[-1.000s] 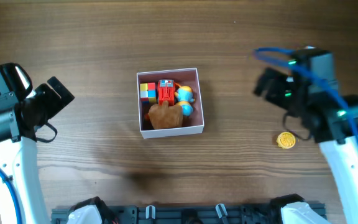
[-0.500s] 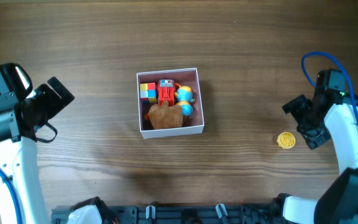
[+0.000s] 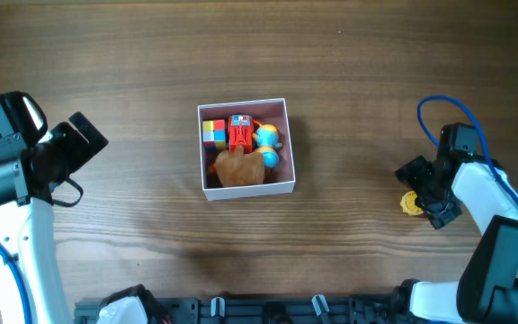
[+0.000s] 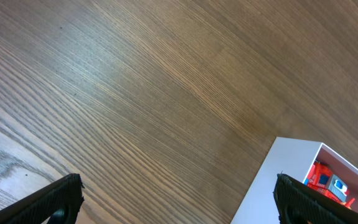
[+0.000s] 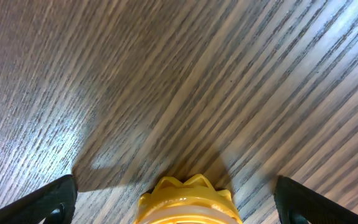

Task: Pack container
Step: 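Reach the right gripper to the yellow round toy and grasp it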

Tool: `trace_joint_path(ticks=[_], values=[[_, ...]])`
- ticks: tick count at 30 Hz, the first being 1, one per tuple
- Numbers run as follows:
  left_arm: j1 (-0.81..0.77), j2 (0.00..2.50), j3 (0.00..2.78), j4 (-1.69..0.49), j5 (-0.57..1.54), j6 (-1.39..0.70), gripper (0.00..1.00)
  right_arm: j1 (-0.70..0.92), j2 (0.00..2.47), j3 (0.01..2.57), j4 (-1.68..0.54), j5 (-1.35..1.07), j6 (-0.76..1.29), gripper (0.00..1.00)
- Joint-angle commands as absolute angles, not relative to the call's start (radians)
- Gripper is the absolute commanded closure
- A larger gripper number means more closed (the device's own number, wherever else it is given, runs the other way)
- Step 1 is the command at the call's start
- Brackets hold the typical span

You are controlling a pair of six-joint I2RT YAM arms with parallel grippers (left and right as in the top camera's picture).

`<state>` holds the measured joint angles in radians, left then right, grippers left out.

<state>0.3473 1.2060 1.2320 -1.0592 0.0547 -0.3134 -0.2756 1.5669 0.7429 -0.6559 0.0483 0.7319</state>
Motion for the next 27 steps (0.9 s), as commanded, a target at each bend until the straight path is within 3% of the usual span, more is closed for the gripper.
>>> trace_joint_path(ticks=[1,16,27], values=[[0.352,1.197,1.228,-1.061,0.071,-0.322,0.00,-0.276,1.594,0.706,-0.623,0.024,0.706,0.01],[0.352,1.197,1.228,-1.066,0.071,-0.322,0.00,-0.276,1.594,0.706,-0.645,-0.006,0.680,0.38],[0.352,1.197,1.228,-1.066,0.071,-0.322,0.00,-0.276,1.594,0.706,-0.688,-0.047,0.654,0.41]])
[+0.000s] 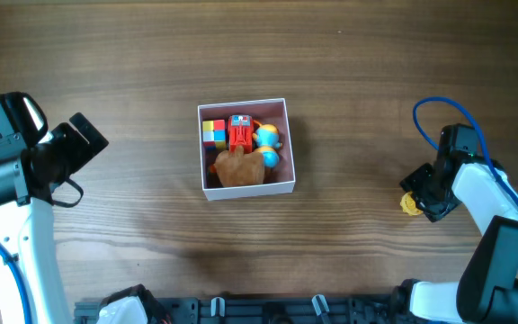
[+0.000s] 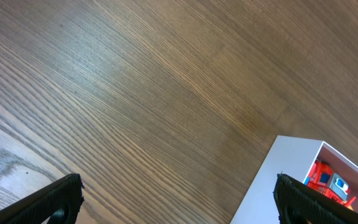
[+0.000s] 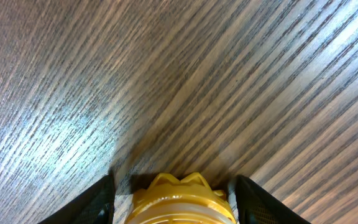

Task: Pack container
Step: 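Reach the right gripper to the yellow round toy and grasp it, then place the yellow toy into the box with the right gripper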

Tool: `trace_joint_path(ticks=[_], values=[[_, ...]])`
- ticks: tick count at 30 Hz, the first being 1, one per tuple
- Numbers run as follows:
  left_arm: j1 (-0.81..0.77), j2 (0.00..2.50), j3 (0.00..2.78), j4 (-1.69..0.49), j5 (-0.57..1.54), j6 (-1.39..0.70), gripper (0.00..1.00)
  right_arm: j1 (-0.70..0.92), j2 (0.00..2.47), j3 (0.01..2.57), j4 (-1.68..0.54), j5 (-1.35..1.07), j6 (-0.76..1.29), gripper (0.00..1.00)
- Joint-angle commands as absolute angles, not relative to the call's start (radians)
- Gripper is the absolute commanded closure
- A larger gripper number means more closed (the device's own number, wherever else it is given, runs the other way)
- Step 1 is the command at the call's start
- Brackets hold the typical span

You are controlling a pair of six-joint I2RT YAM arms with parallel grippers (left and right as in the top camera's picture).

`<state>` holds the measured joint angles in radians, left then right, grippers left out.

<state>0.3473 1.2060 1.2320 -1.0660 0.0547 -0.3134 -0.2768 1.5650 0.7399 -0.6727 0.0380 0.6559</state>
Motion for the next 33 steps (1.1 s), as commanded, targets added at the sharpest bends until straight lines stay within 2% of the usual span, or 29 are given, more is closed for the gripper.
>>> trace_joint_path(ticks=[1,5,9,12,14,16,20,24,29,33], values=[[0.352,1.197,1.228,-1.066,0.071,-0.322,0.00,-0.276,1.594,0.706,-0.693,-0.047,0.654,0.41],[0.352,1.197,1.228,-1.066,0.071,-0.322,0.00,-0.276,1.594,0.706,-0.699,-0.048,0.653,0.50],[0.352,1.197,1.228,-1.067,0.071,-0.322,0.00,-0.276,1.594,0.706,-0.700,-0.051,0.653,0.53],[0.352,1.197,1.228,-1.067,0.071,-0.322,0.00,-0.276,1.594,0.706,-0.699,-0.054,0.654,0.72],[0.352,1.197,1.228,-1.067,0.071,-0.322,0.00,-0.276,1.594,0.706,-0.699,-0.054,0.654,0.80],[0.352,1.197,1.228,-1.067,0.071,-0.322,0.00,-0.276,1.594,0.706,-0.695,-0.054,0.654,0.96],[0.352,1.197,1.228,-1.067,0.071,-0.322,0.00,-0.274,1.589,0.715,-0.657,-0.111,0.620,0.96],[0.352,1.197,1.228,-1.066,0.071,-0.322,0.00,-0.205,1.537,0.862,-0.687,-0.125,0.517,0.96],[0.352,1.197,1.228,-1.066,0.071,-0.322,0.00,0.031,1.459,1.158,-0.823,-0.125,0.325,0.96],[0.352,1.197,1.228,-1.066,0.068,-0.318,0.00,0.342,1.445,1.359,-0.871,-0.128,0.162,0.96]])
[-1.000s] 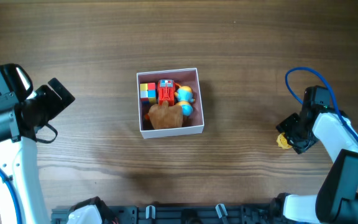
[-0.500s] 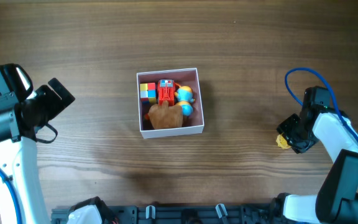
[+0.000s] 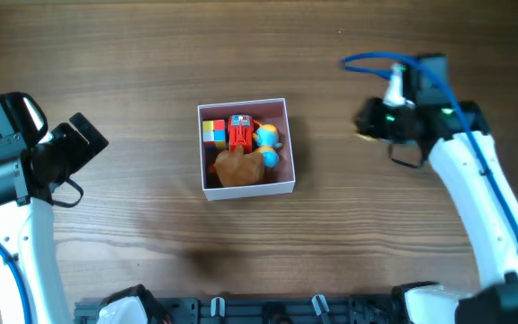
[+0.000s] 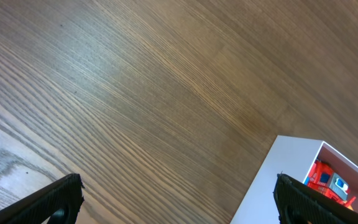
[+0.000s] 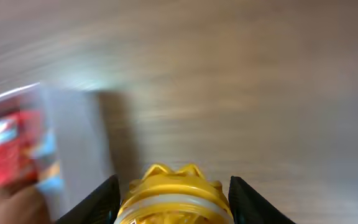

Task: Pack container
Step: 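Place the yellow toy into the box with the right gripper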

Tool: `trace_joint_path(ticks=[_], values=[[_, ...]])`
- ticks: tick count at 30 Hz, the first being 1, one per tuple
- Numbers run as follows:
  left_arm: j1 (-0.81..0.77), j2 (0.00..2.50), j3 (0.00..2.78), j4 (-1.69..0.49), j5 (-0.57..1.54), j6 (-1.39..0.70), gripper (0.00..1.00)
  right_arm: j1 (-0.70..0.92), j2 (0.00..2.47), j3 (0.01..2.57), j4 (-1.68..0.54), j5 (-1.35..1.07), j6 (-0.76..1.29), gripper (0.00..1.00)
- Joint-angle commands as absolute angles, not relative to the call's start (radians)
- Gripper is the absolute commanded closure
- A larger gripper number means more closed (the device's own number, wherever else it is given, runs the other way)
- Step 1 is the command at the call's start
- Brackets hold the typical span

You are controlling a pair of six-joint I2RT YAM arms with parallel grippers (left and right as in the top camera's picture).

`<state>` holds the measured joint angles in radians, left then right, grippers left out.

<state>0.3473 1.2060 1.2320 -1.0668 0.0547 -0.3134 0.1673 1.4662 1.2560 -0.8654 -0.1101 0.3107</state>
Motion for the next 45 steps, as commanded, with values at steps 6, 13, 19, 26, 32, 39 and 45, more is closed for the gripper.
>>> trace_joint_path(ticks=[6,13,19,26,32,39,45], values=[[0.352,1.197,1.228,-1.067,0.059,-0.319,0.00,0.727,1.489,1.386,-0.692,-0.098,0.036,0.96],[0.352,1.197,1.228,-1.067,0.059,-0.319,0.00,0.847,1.711,1.386,-0.587,-0.107,0.021,0.96],[0.352,1.197,1.228,-1.067,0.059,-0.319,0.00,0.847,1.848,1.386,-0.535,-0.122,0.004,0.96],[0.352,1.197,1.228,-1.067,0.059,-0.319,0.00,0.847,1.850,1.386,-0.530,-0.122,0.003,0.27],[0.352,1.197,1.228,-1.067,0.059,-0.318,0.00,0.847,1.850,1.386,-0.535,-0.125,0.004,0.21],[0.348,1.197,1.228,-1.067,0.064,-0.291,0.00,0.755,1.710,1.387,-0.549,0.125,0.241,0.17],[0.163,1.201,1.228,-0.988,0.074,-0.186,0.00,0.290,1.427,1.388,-0.650,0.059,0.310,0.08]])
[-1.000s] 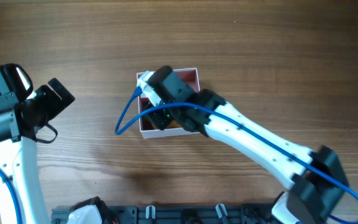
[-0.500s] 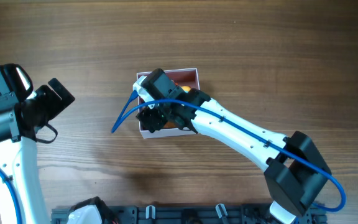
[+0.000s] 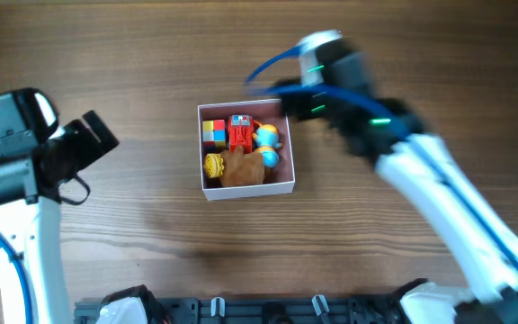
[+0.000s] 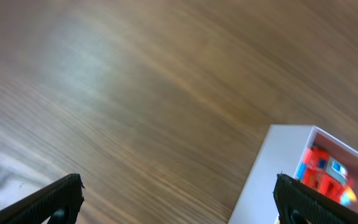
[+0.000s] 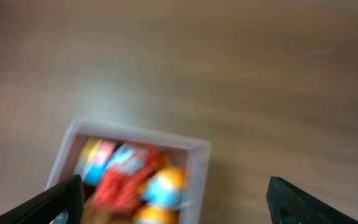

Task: Pack container

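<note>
The white box (image 3: 246,189) stands mid-table and holds a colour cube (image 3: 213,133), a red robot toy (image 3: 240,132), a blue-and-orange toy (image 3: 268,146), a brown plush (image 3: 241,169) and a small yellow toy (image 3: 214,165) at its left side. My right gripper (image 3: 288,97) hangs open and empty above the box's far right corner; its wrist view is blurred and looks down on the box (image 5: 143,135). My left gripper (image 3: 90,137) is open at the table's left, well away, with the box's wall (image 4: 260,180) at the right of its view.
Bare wooden tabletop (image 3: 403,270) surrounds the box. My right arm (image 3: 421,180) stretches across the right half of the table, and a dark rail (image 3: 268,310) runs along the front edge.
My right gripper, then shut on the yellow toy to the right of the box, is now open and empty above the box's far corner. The yellow toy lies inside the box. My left arm shifted slightly.
My right gripper stood open around the yellow toy at the table's right edge. Then it was shut on it there. Later it held the toy in the air near the box. Now the toy lies in the box and the gripper is open.
</note>
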Tool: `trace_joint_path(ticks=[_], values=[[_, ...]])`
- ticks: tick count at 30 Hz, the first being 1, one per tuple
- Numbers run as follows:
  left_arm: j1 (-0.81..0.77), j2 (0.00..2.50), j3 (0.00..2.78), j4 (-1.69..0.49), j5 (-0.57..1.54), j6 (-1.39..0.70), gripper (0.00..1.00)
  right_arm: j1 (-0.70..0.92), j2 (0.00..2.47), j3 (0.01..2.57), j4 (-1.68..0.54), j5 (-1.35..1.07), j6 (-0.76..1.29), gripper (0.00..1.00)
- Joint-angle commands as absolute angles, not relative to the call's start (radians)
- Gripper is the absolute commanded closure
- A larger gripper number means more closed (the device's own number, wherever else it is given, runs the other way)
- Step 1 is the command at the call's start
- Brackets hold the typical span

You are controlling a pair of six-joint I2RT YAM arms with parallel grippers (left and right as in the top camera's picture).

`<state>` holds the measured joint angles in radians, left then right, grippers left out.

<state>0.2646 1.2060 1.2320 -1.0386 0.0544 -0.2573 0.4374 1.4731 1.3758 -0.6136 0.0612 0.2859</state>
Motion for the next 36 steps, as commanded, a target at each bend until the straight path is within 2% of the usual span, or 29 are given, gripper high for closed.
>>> trace_joint_path(ticks=[1,2,8,11,15,21,24,28,33,36], values=[[0.125,1.208,1.228,-0.957,0.074,-0.186,0.00,0.240,1.427,1.388,-0.667,0.059,0.283,0.05],[0.073,1.224,1.228,-0.907,0.070,-0.186,0.00,0.173,1.436,1.387,-0.689,0.059,0.236,0.01],[0.002,1.359,1.228,-0.736,0.067,-0.187,0.00,0.044,1.467,1.387,-0.648,0.120,0.121,0.00],[0.004,1.376,1.228,-0.747,0.066,-0.184,0.00,0.035,1.463,1.386,-0.727,0.120,0.125,0.00],[-0.005,1.327,1.222,-0.865,0.056,-0.171,0.00,0.035,1.393,1.347,-0.801,0.125,0.189,0.00],[-0.100,1.093,1.069,-0.863,-0.001,-0.248,0.00,0.035,1.073,1.052,-0.780,0.124,0.288,0.00],[-0.185,0.872,0.927,-0.843,-0.028,-0.354,0.00,0.035,0.848,0.888,-0.813,0.123,0.319,0.00],[-0.266,0.624,0.772,-0.833,-0.103,-0.375,0.00,0.035,0.649,0.755,-0.811,0.112,0.336,0.00],[-0.273,0.507,0.735,-0.838,-0.121,-0.375,0.00,0.035,0.614,0.727,-0.831,0.112,0.518,0.00],[-0.273,0.511,0.735,-0.839,-0.121,-0.375,0.00,0.035,0.629,0.727,-0.831,0.112,0.533,0.00]])
